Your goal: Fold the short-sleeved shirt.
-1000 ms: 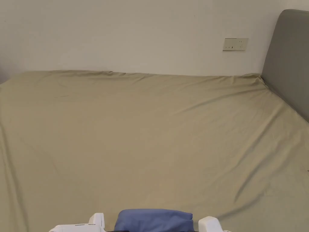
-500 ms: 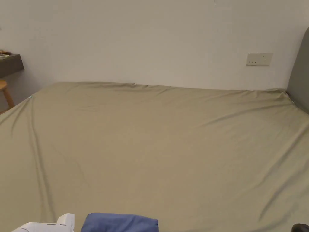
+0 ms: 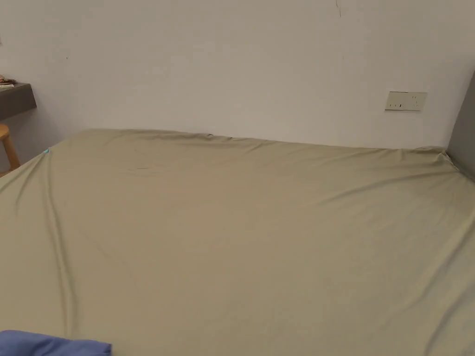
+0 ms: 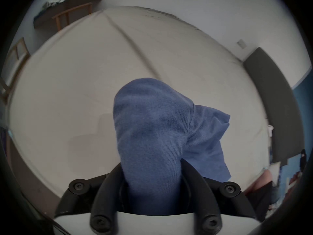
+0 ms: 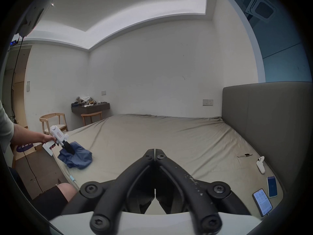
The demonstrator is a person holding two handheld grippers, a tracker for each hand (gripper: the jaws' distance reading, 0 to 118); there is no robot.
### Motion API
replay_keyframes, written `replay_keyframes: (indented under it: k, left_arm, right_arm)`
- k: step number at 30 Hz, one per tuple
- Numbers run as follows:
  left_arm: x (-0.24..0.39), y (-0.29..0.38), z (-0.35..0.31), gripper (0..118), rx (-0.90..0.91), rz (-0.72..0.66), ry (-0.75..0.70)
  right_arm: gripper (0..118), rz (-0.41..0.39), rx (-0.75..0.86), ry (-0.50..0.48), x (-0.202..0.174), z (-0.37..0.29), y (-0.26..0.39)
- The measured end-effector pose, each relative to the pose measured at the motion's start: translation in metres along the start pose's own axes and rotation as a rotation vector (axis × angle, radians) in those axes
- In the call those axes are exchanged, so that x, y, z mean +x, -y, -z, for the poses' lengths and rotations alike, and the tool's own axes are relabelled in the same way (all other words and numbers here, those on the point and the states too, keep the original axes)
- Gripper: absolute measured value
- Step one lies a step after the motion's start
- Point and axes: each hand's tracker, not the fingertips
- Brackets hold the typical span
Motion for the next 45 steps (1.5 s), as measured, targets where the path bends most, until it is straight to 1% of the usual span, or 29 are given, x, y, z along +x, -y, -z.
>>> replay_keyframes:
  k: [2,3,6,9,11,12,13,14,15,16,17,19,21,23,26,27,28,29,30,31,32,33,34,35,37,39,40,41,45]
  left_arm:
    - [-0.021,-0.014,-0.009,23,0.006,0.04,-0.097]
    - [-0.029,-0.019,-0.012,23,-0.008,0.049,-0.12]
    - [-0.048,-0.031,-0.015,23,-0.015,0.085,-0.195]
    - [-0.051,-0.031,-0.01,23,-0.021,0.059,-0.161]
    - [-0.052,-0.031,-0.004,23,-0.014,0.084,-0.184]
    - [-0.051,-0.029,-0.003,28,0.005,0.1,-0.197]
    - [-0.049,-0.025,-0.003,38,0.015,0.092,-0.204]
    - [-0.05,-0.023,-0.004,55,0.047,0.088,-0.228]
    - [-0.049,-0.019,-0.007,85,0.093,0.115,-0.248]
    - [-0.049,-0.014,-0.014,108,0.165,0.105,-0.23]
    - [-0.05,-0.008,-0.022,118,0.201,0.083,-0.203]
    - [-0.051,0.002,-0.047,113,0.304,0.01,-0.156]
    - [-0.045,0.013,-0.081,113,0.421,-0.021,-0.193]
    - [-0.029,0.027,-0.118,114,0.552,0.032,-0.155]
    - [0.016,0.054,-0.173,113,0.719,0.086,-0.147]
    - [0.035,0.065,-0.192,110,0.77,0.067,-0.113]
    - [0.054,0.078,-0.209,108,0.819,0.031,-0.034]
    - [0.075,0.091,-0.225,106,0.878,0.03,0.011]
    - [0.099,0.102,-0.236,99,0.931,0.017,0.003]
    - [0.124,0.115,-0.247,83,0.952,0.067,-0.016]
    - [0.143,0.124,-0.254,62,0.979,0.105,-0.021]
    - [0.167,0.136,-0.26,18,1.023,0.1,-0.024]
    - [0.193,0.145,-0.259,0,1.045,0.119,-0.05]
    - [0.214,0.157,-0.261,0,1.082,0.122,-0.049]
    - [0.257,0.176,-0.259,0,1.12,0.278,-0.042]
    - [0.29,0.195,-0.251,0,1.147,0.258,-0.056]
    - [0.304,0.205,-0.248,0,1.181,0.234,-0.017]
    - [0.315,0.213,-0.244,0,1.161,0.231,0.001]
    - [0.346,0.225,-0.227,0,1.12,0.31,0.047]
  right_arm:
    - [1,-0.008,-0.014,-0.006,-0.005,0.004,-0.001]
    - [1,-0.021,-0.023,-0.001,-0.032,0.016,-0.018]
    - [1,-0.02,-0.032,-0.014,-0.043,0.024,-0.02]
    - [1,-0.023,-0.031,-0.015,-0.057,0.031,-0.027]
    - [1,-0.006,-0.03,-0.028,-0.06,0.031,-0.031]
    - [1,-0.003,-0.026,-0.033,-0.062,0.031,-0.032]
    - [1,-0.004,-0.026,-0.033,-0.065,0.03,-0.034]
    - [1,-0.001,-0.025,-0.037,-0.066,0.029,-0.036]
    - [1,0.002,-0.017,-0.044,-0.063,0.023,-0.037]
    - [1,0.006,-0.01,-0.047,-0.063,0.019,-0.04]
    - [1,0.014,-0.004,-0.051,-0.063,0.016,-0.043]
    - [1,0.007,0.018,-0.057,-0.064,0.006,-0.049]
    - [1,0.019,0.032,-0.068,-0.062,-0.002,-0.054]
    - [1,0.021,0.056,-0.073,-0.059,-0.014,-0.055]
    - [1,0.012,0.077,-0.054,-0.057,-0.024,-0.06]
    - [1,0.015,0.083,-0.046,-0.053,-0.029,-0.059]
    - [1,0.016,0.086,-0.037,-0.052,-0.033,-0.061]
    - [1,0.015,0.096,-0.028,-0.05,-0.036,-0.062]
    - [1,0.015,0.104,-0.02,-0.048,-0.04,-0.063]
    - [1,0.015,0.106,-0.008,-0.046,-0.043,-0.063]
    - [1,0.013,0.11,0.006,-0.044,-0.046,-0.064]
    - [1,0.016,0.113,0.017,-0.041,-0.049,-0.064]
    - [1,0.022,0.11,0.024,-0.038,-0.052,-0.065]
    - [1,0.023,0.108,0.037,-0.038,-0.055,-0.067]
    - [1,0.002,0.107,0.106,-0.033,-0.062,-0.064]
    - [1,0.006,0.09,0.16,-0.027,-0.066,-0.059]
    - [1,0.0,0.1,0.167,-0.025,-0.068,-0.056]
    - [1,-0.001,0.094,0.187,-0.024,-0.07,-0.053]
    - [1,0.011,0.091,0.226,-0.015,-0.075,-0.047]
